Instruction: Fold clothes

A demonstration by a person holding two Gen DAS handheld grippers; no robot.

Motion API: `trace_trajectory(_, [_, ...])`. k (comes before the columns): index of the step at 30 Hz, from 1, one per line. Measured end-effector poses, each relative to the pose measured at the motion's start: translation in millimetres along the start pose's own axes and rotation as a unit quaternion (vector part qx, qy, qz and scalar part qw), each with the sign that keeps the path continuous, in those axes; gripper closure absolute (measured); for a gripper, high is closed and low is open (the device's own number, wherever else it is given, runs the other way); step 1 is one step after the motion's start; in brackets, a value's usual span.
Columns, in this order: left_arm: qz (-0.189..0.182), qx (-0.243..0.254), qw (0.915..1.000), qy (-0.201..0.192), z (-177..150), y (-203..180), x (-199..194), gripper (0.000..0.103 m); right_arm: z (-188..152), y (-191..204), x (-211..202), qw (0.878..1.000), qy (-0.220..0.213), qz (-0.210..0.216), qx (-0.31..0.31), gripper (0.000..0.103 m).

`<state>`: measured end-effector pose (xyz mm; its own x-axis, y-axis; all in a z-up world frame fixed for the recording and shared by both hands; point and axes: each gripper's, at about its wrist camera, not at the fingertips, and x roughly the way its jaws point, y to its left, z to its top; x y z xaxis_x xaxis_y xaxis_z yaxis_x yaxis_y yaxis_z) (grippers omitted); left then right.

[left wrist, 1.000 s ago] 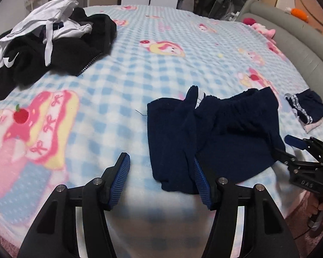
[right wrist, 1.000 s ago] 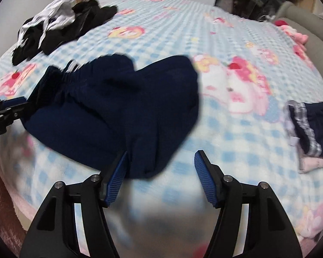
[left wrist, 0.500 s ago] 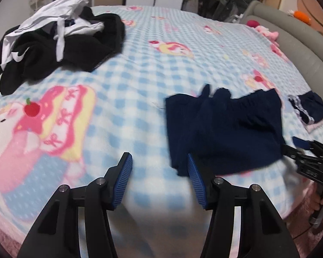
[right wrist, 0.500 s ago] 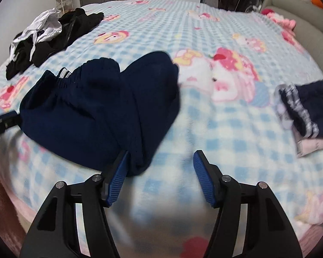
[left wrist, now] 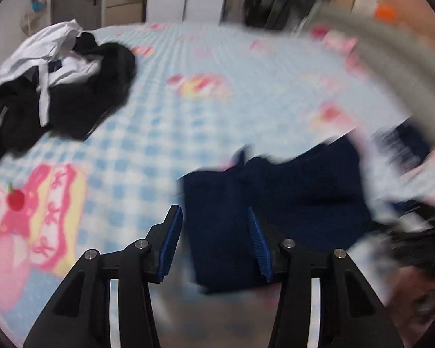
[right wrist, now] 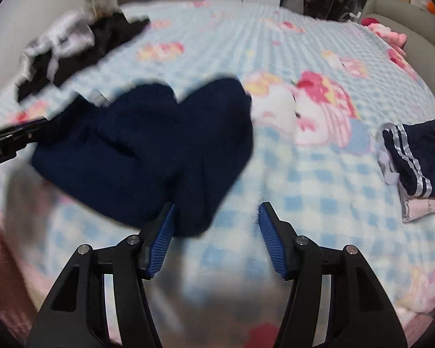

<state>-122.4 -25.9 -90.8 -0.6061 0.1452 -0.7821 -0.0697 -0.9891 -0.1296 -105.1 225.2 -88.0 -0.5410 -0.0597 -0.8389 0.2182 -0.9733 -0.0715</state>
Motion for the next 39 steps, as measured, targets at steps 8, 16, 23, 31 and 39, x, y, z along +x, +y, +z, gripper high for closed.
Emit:
trace_trajectory(8, [-0.081,-0.04,0.9959,0.006,17,13,2,0.047,35,-4,-26,0.998,-0.044,0.053,0.005,0.032])
trace_trajectory(16, [-0.076,-0.068,0.993,0.058,16,25,45,0.037,50,12,36,0.998,0.021,0.05,0.014,0.028])
trace_trajectory(23, [-0.086,-0.078,0.9916,0.056,9,24,51,0.026,47,12,49,0.995,0.021,0.085,0.044,0.018])
trace_trajectory(31, [-0.114,-0.058,0.9918,0.009,5,13,21,0.055,50,27,27,0.988,-0.03,0.146,0.037,0.047])
trace_trajectory(39, [-0.062,-0.026,0.9976,-0.015,9,-4,9,0.069,43,11,48,0.982,-0.011,0.168,0.087,0.058])
